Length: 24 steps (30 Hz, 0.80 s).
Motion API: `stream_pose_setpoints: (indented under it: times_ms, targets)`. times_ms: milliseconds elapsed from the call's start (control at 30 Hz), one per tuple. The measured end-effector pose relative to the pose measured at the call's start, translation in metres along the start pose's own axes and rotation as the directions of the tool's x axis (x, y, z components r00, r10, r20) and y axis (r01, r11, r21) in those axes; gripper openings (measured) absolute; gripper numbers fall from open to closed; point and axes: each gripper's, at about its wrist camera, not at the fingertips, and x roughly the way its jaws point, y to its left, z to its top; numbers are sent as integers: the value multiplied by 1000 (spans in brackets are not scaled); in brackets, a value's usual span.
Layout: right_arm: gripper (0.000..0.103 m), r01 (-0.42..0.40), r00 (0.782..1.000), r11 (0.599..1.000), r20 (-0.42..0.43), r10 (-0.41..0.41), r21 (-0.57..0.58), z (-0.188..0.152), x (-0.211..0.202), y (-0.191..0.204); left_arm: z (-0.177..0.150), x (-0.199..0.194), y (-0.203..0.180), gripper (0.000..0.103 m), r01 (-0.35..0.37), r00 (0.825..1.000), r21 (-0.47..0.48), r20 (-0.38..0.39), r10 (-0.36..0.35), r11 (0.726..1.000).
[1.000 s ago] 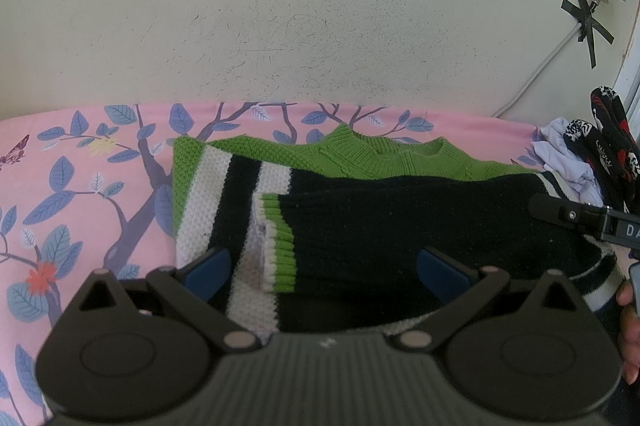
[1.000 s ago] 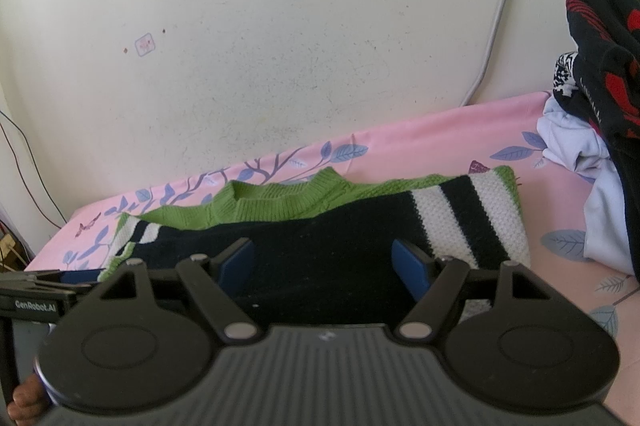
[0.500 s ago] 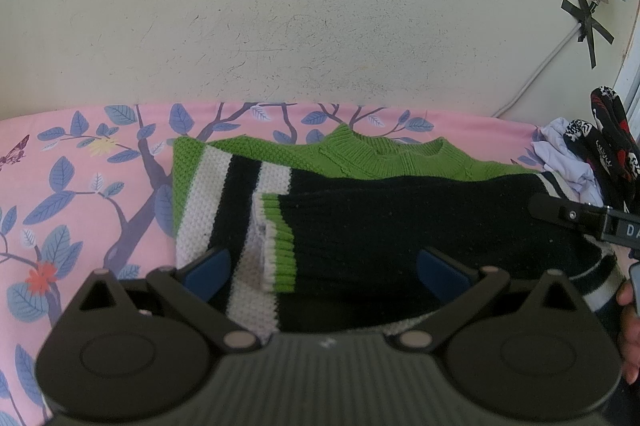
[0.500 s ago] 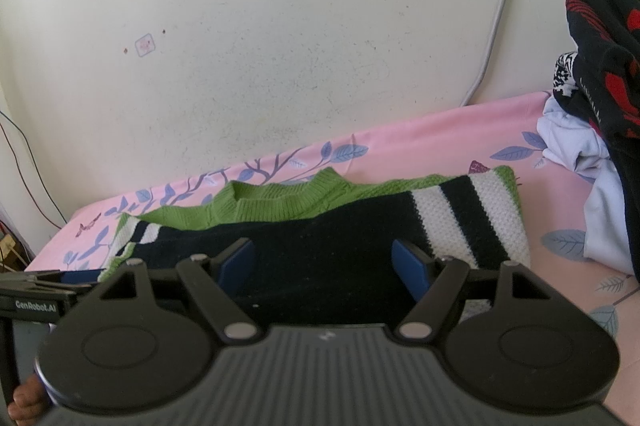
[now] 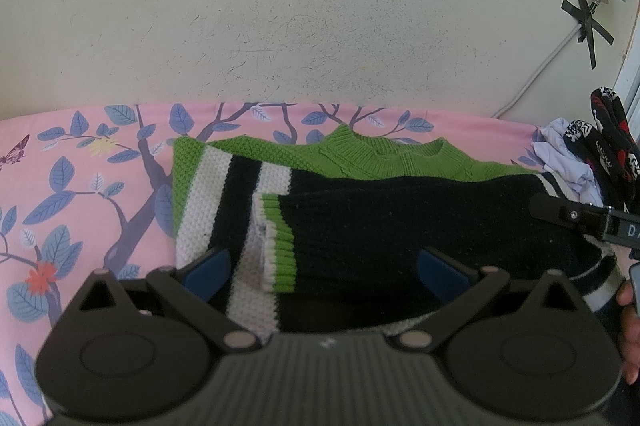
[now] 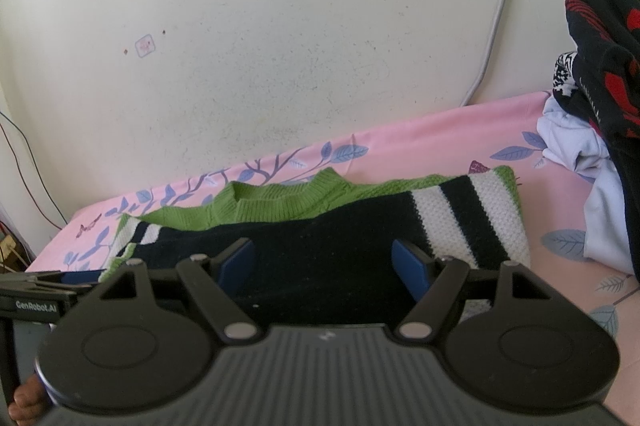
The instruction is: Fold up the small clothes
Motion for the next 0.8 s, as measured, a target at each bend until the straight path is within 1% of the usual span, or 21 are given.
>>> stream_pose_setpoints:
  times_ms: [167,267,433,800]
  targets:
    - [72,-38,999,999,37,38,6,0,-7,0,1,-2,3,103,13,1000,-18,11,-12,1000]
    - [72,-40,998,999,38,40,11,0,-6,1,2,-2,5,103,15,1000,-27,15,-15,1000]
    - [72,-42,998,999,38,41,18,0,-6,0,1,-1,2,103,2,1000,-16,13,-1,1000]
    - [72,-41,998,999,38,41,19,0,-6,-1,1,-1,3,103,1,1000,-15,13,0,1000]
